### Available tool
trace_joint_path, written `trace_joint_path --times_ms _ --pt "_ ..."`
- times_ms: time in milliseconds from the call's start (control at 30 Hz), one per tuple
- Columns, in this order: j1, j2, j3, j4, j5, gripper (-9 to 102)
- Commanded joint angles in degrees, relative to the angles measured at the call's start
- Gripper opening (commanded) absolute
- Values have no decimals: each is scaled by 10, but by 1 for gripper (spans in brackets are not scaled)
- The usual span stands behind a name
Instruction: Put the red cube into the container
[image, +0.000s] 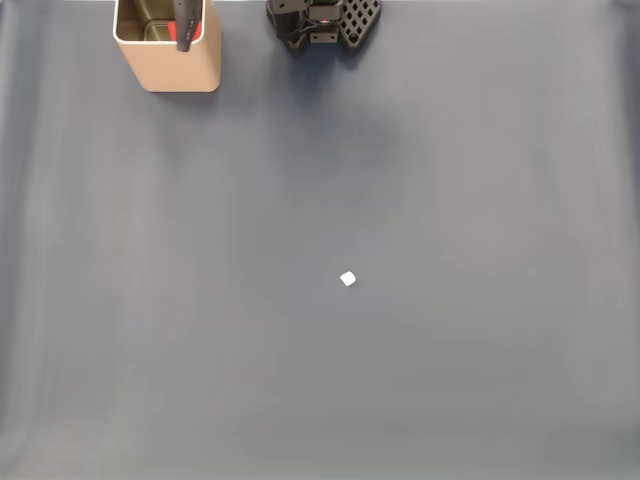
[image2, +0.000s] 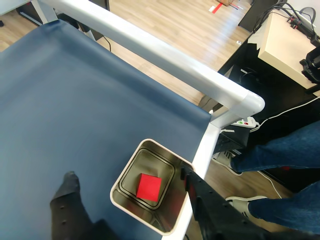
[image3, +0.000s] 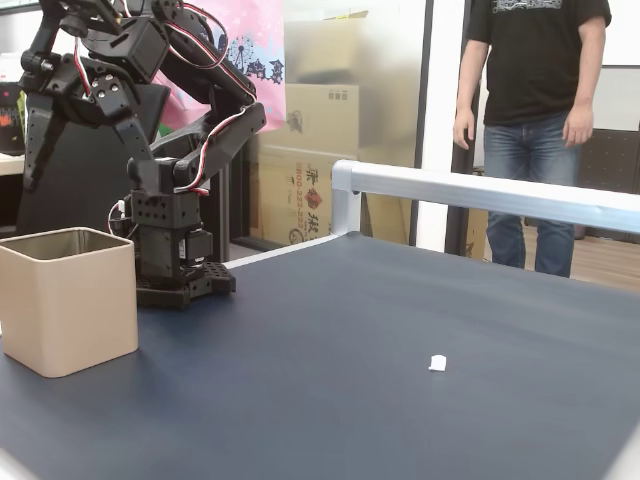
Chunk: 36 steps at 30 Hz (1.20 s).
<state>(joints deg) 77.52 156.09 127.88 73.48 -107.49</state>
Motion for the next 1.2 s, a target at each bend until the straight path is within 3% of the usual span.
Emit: trace_joint_path --times_ms 0,200,500,733,967,1167 --pt "-19 -3 -4 -21 22 26" --pt "-96 -25 -22 -45 69 1" --pt "-394 -80 -69 -129 146 0" --pt "-608 -62 16 -232 156 0" --pt "-730 50 220 -297 127 0" --pt "-768 164 357 -309 124 0"
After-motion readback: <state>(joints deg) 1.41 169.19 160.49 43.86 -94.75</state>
